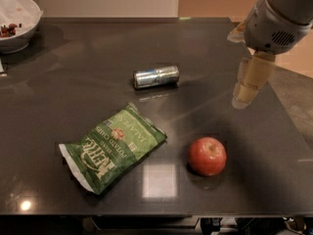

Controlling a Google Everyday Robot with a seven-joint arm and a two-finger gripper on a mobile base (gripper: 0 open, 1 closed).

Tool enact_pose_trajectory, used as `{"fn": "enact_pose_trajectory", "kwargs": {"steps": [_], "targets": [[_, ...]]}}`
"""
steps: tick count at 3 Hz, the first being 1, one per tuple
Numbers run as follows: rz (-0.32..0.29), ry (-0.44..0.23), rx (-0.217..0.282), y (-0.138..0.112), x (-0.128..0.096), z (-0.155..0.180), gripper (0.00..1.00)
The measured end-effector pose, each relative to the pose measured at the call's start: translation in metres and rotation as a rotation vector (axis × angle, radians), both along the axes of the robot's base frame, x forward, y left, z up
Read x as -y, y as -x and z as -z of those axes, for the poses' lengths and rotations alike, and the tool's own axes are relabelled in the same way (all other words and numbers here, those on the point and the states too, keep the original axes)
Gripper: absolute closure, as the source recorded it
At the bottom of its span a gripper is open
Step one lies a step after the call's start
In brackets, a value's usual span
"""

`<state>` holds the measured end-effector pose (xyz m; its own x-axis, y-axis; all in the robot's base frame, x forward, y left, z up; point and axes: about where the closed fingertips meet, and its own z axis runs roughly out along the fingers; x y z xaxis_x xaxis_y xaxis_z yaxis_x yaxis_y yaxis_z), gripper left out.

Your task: Place redbull can upright

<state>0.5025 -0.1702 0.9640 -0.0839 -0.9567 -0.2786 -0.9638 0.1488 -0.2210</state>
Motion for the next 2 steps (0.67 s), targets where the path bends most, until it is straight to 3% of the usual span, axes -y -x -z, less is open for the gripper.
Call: {"fn": "enact_pose_trajectory", "kwargs": {"steps": [2], "targets": [[-0.12, -0.048, -0.026, -0.061, -0.051, 0.023, 0.0]]}}
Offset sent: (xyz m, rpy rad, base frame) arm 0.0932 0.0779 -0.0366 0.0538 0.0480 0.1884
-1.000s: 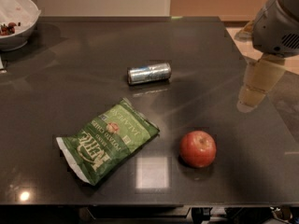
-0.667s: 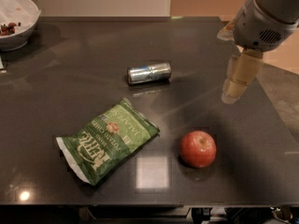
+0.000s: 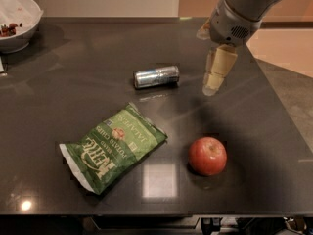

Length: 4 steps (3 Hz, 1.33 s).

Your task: Place redbull can upright

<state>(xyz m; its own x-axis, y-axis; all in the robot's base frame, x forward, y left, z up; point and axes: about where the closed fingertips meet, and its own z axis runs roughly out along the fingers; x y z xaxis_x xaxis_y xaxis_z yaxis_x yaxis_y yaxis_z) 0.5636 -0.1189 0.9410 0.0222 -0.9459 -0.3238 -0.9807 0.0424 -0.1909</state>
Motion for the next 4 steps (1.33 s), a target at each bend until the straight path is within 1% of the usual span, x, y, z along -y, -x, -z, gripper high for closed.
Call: {"fn": "enact_pose_trajectory", "kwargs": {"steps": [2, 3, 4], "targets": [[-0.091, 0.026, -0.018, -0.05, -0.043, 0.031, 0.0], [-0.134, 0.066, -0.039, -0.071, -0.061, 0.051, 0.0], [-0.165, 0.109, -0.063, -0.086, -0.074, 0.07, 0.0]]}}
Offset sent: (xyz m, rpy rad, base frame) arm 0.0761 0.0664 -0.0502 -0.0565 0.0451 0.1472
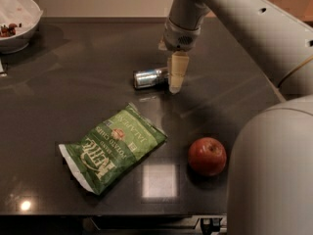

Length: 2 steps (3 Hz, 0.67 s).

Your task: Place redbull can upright

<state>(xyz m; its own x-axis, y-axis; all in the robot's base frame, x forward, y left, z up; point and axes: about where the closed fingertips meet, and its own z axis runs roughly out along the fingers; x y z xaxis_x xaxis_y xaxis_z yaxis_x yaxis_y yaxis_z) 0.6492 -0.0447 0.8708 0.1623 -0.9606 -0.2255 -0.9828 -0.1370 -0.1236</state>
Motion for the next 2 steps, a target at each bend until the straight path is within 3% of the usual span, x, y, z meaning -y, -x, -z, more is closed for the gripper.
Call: {"fn": "enact_pose_trajectory", "kwargs": {"steps": [2], "targets": [[-0.022, 0.082, -0.022, -0.015, -0.013, 0.028, 0.0]]}}
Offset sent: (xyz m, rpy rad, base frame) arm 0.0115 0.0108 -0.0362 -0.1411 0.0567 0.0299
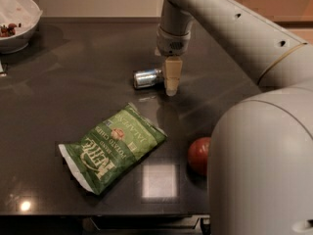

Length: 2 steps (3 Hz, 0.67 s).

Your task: Place redbull can upright

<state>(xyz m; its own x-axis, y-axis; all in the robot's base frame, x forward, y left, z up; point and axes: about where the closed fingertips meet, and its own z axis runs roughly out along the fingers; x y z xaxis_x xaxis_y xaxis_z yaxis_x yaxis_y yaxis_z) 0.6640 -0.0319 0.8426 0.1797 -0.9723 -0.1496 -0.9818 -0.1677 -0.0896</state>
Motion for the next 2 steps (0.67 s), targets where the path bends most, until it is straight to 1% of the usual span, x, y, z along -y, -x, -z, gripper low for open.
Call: {"fn": "enact_pose_trajectory", "kwargs": {"steps": [1, 2], "targets": [[0.0, 0.033, -0.006, -0.0017, -0.0012, 0.0072, 0.18], [-0.005, 0.05, -0.01, -0.0016, -0.001, 0.0083, 0.42]]}}
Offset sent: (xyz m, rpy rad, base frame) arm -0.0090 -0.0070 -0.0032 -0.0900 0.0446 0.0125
